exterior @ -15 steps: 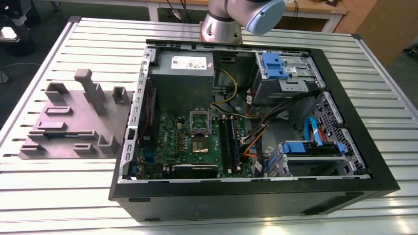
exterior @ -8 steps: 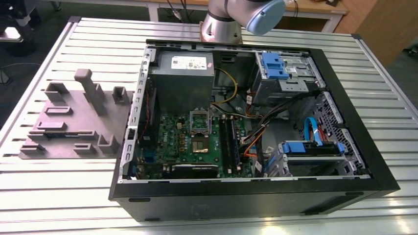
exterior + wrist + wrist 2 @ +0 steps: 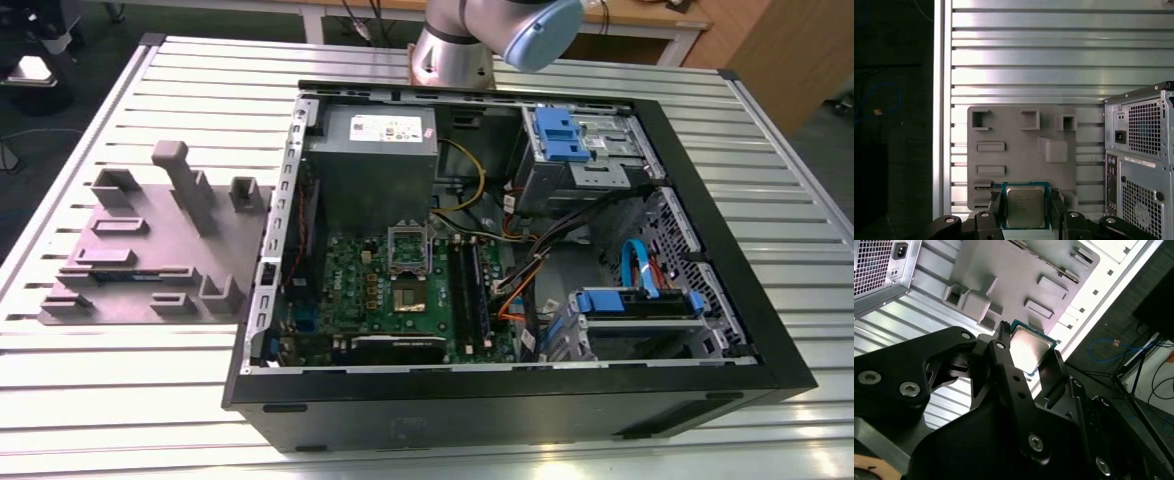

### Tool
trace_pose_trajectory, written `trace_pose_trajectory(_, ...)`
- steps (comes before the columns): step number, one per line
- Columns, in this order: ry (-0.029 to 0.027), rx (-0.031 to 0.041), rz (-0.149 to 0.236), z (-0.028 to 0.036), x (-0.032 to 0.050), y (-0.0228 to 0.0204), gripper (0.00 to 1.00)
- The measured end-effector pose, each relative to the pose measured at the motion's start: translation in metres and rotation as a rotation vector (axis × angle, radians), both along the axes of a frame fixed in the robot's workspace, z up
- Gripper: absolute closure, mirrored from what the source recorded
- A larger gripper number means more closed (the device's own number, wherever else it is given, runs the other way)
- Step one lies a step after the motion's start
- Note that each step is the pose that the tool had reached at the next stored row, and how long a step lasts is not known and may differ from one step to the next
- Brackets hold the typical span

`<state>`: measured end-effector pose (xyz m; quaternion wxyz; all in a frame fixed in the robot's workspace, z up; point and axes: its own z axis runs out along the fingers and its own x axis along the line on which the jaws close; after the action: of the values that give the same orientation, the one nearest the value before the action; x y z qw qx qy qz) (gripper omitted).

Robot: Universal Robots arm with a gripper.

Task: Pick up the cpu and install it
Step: 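Pick up the cpu and move it towards the insertion slot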

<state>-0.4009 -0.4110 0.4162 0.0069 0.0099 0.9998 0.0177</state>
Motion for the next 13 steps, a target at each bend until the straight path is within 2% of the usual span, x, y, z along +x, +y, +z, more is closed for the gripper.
trace_pose_trajectory(13,0.0000,0.0000,0.000,0.0000,0.0115,0.0000,0.53)
